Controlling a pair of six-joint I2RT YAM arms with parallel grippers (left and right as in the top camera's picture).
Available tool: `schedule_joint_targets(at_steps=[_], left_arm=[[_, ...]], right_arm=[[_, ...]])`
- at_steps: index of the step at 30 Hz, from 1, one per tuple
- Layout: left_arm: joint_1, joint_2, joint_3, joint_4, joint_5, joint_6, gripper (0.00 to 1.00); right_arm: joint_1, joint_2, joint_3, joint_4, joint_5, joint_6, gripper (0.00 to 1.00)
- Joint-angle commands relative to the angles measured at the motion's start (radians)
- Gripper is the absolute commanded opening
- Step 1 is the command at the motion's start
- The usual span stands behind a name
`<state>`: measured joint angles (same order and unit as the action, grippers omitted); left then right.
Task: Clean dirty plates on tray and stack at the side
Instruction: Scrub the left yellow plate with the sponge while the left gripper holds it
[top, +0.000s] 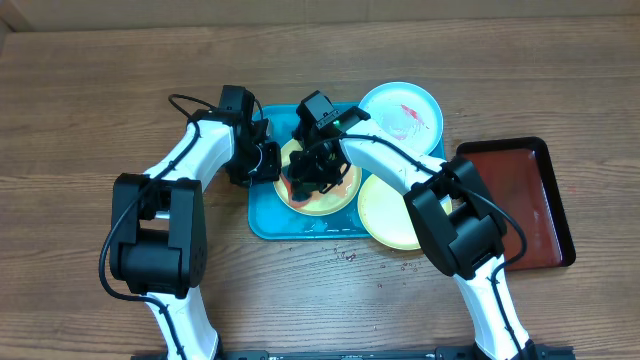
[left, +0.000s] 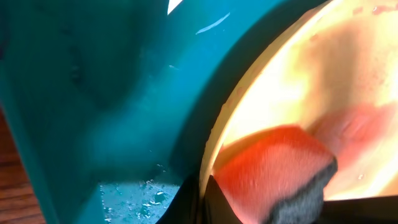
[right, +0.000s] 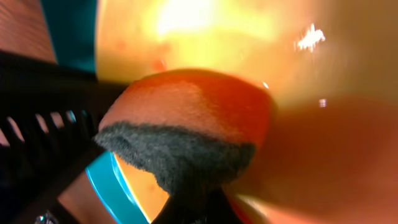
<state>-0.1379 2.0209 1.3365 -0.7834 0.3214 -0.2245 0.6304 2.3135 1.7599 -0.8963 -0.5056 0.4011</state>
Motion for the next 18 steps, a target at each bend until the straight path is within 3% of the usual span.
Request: schedule_joint_targets(at_steps=[1,4,10,18], left_arm=[[-0.006,0.018,-0.003,0.002,0.02,0.031,0.04],[-0.006,0.018,-0.003,0.002,0.019,0.031,0.04],[-0.006,0.018,-0.003,0.003,0.02,0.031,0.04],[-0.006,0.018,-0.003,0.002,0.02,0.038,0.04]], right_arm=[[-0.019,0.028,0.004,-0.07,0.061,-0.043,0.04],[-0.064,0.028,0.014,-0.125,0.182,-0.049,0.04],[-0.158,0.028,0.048,-0.12,0.233,-0.069,0.04],[-0.18,0.028,0.051,-0.008,0.233,-0.068,0.04]])
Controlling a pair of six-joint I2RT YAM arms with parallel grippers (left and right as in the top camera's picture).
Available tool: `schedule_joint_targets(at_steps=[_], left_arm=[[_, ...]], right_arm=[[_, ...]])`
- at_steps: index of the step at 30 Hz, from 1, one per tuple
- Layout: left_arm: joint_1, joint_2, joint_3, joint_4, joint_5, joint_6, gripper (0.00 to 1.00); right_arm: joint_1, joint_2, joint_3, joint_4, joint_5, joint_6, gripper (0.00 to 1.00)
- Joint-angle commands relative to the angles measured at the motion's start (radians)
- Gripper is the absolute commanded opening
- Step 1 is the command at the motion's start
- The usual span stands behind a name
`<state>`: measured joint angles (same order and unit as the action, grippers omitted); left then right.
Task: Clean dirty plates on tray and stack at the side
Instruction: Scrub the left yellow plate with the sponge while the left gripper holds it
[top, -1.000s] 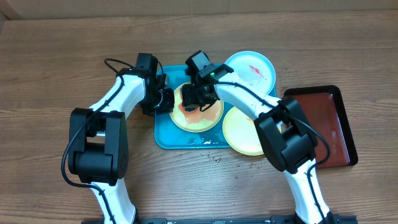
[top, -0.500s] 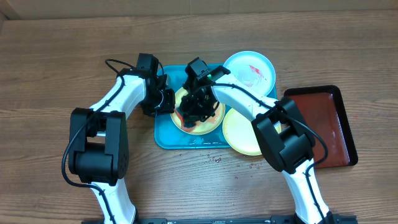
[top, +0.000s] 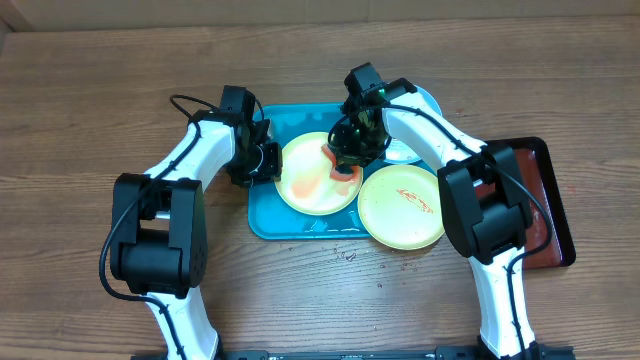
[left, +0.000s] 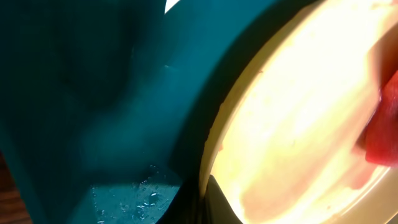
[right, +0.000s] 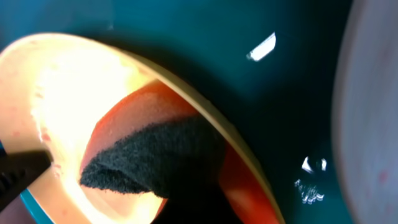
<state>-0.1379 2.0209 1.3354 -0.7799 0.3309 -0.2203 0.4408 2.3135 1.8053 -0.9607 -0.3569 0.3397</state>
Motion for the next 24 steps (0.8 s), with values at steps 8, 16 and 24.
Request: schedule_joint_targets(at_steps=[8,16,24], left_arm=[[-0.007,0.018,-0.002,-0.003,0.01,0.034,0.04],[-0.006,0.018,-0.002,0.0,0.011,0.034,0.04],[-0.006,0.018,-0.002,0.0,0.011,0.034,0.04]], right_arm=[[0.119,0.029,0.006,0.199,0.004,0.053,0.04],[0.219,0.029,0.005,0.18,-0.013,0.054,0.04],[0.232,0.029,0.005,0.151,-0.067,0.08,0.04]])
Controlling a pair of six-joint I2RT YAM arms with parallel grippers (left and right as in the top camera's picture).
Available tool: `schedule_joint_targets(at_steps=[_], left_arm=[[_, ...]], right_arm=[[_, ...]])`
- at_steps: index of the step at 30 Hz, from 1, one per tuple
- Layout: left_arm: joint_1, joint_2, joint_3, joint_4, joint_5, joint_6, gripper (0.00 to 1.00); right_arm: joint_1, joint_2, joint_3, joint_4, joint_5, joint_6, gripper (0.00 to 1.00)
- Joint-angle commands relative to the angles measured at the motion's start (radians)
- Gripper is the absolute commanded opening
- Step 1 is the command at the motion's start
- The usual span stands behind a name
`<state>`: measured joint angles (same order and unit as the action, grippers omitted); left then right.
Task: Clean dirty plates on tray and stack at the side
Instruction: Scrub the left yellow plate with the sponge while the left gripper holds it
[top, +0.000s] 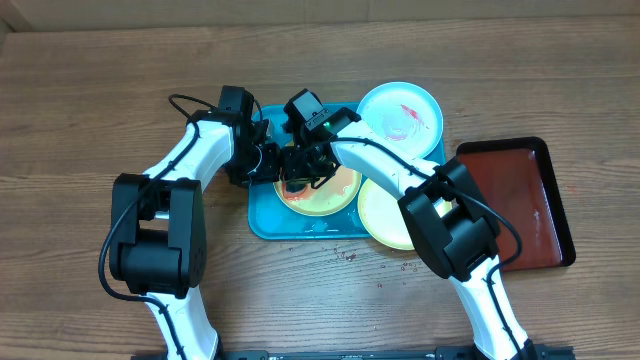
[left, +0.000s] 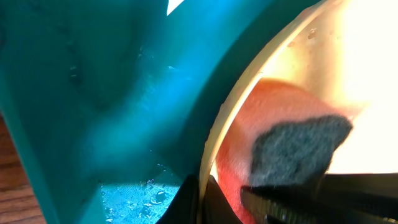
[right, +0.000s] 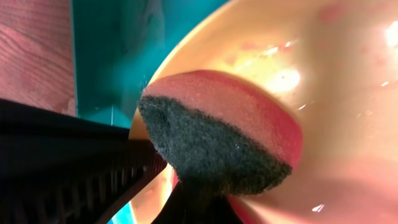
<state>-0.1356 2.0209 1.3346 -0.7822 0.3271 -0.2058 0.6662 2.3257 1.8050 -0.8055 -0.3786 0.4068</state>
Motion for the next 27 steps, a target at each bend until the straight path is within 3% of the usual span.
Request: schedule_joint_targets(at_steps=[1,5,17,22,27], left_arm=[[-0.008,0.018,-0.002,0.002,0.014,0.019,0.04],[-0.008,0.018,-0.002,0.001,0.014,0.019,0.04],[-0.008,0.018,-0.002,0.002,0.014,0.019,0.04],[-0.008,0.018,-0.002,0.004,0.014,0.019,0.04],[-0.008,0.018,-0.002,0.013,0.014,0.019,0.04]], right_arm=[[0.001,0.016,0.006,-0.004,-0.041,0.012,0.04],[-0.049,0.016,0.01,-0.014,-0.001,0.011,0.04],[-0.13,0.016,0.103,-0.287,0.475,-0.063,0.04],[-0.111,0.016,0.106,-0.397,0.463,-0.04,0.04],[-0.053,0.016,0.093,-0.425,0.321,-0.04,0.04]])
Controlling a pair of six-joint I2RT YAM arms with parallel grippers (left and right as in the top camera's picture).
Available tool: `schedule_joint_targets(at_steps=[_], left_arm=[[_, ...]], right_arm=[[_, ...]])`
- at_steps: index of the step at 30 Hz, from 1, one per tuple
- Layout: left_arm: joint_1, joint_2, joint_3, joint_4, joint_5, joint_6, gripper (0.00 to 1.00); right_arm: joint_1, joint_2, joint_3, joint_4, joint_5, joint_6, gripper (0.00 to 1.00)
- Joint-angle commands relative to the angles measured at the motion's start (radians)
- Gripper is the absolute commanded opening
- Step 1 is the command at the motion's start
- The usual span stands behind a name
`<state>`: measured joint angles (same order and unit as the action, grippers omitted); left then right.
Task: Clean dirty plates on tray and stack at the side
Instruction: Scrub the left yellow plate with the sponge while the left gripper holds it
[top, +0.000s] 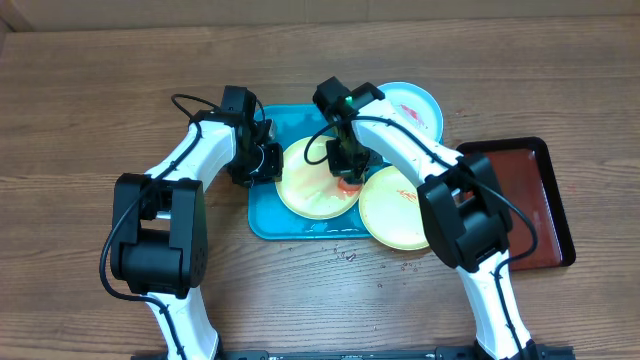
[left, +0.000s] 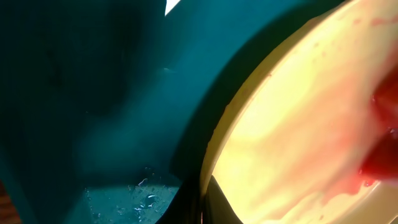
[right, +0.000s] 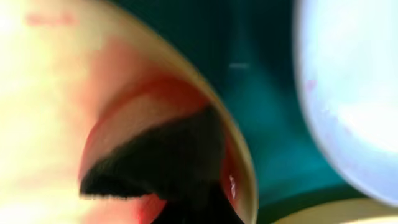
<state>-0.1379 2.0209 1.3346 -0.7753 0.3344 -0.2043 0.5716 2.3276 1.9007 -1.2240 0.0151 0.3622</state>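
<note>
A yellow plate smeared with red lies in the blue tray. My left gripper is shut on the plate's left rim; in the left wrist view the rim runs down between the fingertips. My right gripper is shut on a red sponge with a dark scouring side, which presses on the plate near its right rim. The sponge's red edge shows at the far right of the left wrist view.
A second yellow plate with a red smear overlaps the tray's right edge. At the back right lies a light blue plate, also red-stained. A dark red tray sits on the table at the far right.
My right gripper has carried the sponge from the plate's left part, close to my left gripper, over to its right rim. The left gripper's hold on the left rim is unchanged.
The sponge was first on the plate's left half, then at its right rim, then back at the left rim beside my left gripper, and now at the right rim again. All the while my left gripper stayed shut on the plate's left rim.
</note>
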Motion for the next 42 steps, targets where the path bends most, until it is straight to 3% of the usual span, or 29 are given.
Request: schedule_joint_targets(at_steps=[1,9,23,27,34,38,42], left_arm=[[-0.006,0.018,-0.002,0.006,0.007,0.017,0.04],[-0.006,0.018,-0.002,0.009,0.007,0.017,0.04],[-0.008,0.018,-0.002,0.003,0.007,0.017,0.04],[-0.007,0.018,-0.002,0.005,0.006,0.017,0.04],[-0.01,0.018,-0.004,0.047,-0.036,0.006,0.04],[-0.018,0.018,-0.004,0.08,-0.038,-0.006,0.14],[-0.042,0.022,-0.013,0.103,-0.089,-0.005,0.16]], right_arm=[[0.051,0.014,-0.007,0.0,-0.091,0.004,0.04],[0.114,0.014,-0.038,0.119,-0.253,0.05,0.04],[0.08,0.014,-0.038,0.357,-0.233,0.182,0.04],[0.034,0.014,-0.038,0.341,-0.129,0.193,0.04],[-0.031,0.014,-0.02,0.218,-0.173,0.187,0.04],[-0.025,0.014,-0.029,0.208,-0.173,0.181,0.04],[-0.01,0.014,-0.029,0.214,-0.174,0.18,0.04]])
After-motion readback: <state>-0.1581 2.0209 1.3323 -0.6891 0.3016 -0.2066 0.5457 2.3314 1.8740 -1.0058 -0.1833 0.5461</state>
